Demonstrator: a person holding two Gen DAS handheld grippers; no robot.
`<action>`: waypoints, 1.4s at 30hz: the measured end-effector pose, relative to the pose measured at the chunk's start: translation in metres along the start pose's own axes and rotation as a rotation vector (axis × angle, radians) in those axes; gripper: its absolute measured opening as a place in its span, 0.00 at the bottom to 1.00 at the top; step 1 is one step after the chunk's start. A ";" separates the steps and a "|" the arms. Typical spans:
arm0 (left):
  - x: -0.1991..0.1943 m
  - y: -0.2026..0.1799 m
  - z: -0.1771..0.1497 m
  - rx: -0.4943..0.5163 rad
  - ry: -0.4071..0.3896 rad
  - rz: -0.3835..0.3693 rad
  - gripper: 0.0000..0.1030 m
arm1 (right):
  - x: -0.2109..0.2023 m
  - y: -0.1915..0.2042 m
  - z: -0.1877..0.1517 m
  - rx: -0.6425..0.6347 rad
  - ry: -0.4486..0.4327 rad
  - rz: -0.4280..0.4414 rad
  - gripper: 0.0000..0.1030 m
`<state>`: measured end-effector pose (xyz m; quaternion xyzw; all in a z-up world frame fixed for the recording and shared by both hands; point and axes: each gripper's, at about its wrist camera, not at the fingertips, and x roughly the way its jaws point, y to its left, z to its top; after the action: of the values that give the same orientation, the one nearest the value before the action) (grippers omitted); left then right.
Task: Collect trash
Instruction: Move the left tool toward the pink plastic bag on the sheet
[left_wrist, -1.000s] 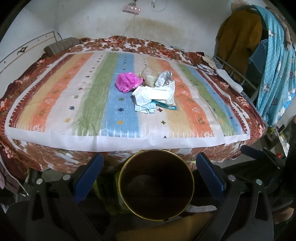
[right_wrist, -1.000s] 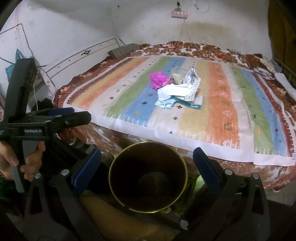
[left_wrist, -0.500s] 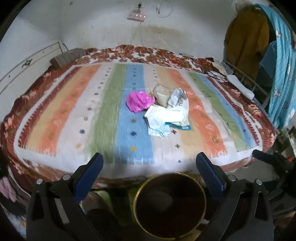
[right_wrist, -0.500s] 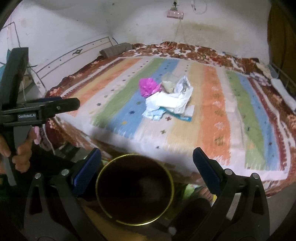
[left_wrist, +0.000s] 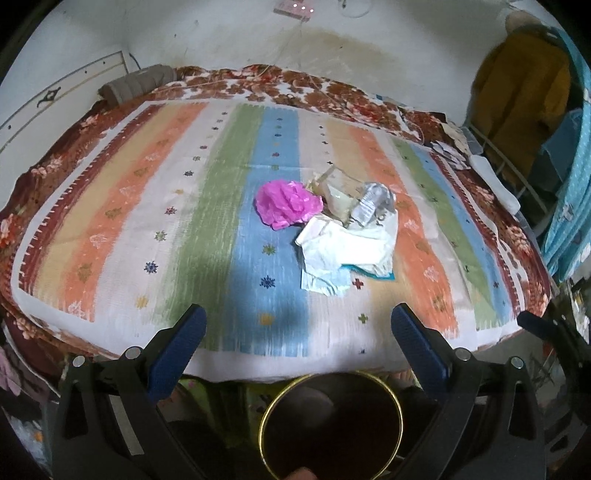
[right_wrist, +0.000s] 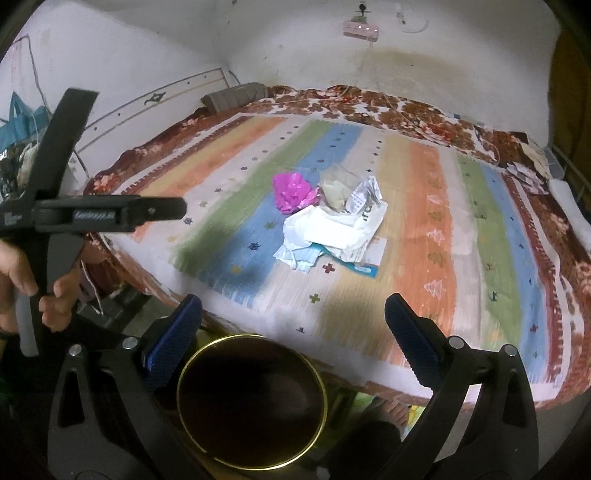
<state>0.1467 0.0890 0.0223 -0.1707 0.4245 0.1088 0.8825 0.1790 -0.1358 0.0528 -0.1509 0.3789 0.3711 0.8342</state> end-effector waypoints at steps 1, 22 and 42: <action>0.003 0.001 0.004 -0.001 0.003 0.005 0.94 | 0.003 -0.001 0.002 -0.001 0.006 0.000 0.91; 0.085 0.022 0.068 -0.064 0.022 -0.012 0.93 | 0.080 -0.038 0.053 0.066 0.106 0.055 0.81; 0.155 0.043 0.106 -0.091 0.062 -0.026 0.82 | 0.164 -0.052 0.082 0.082 0.212 0.046 0.66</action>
<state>0.3037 0.1777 -0.0472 -0.2195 0.4440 0.1109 0.8616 0.3312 -0.0444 -0.0161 -0.1463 0.4831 0.3566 0.7861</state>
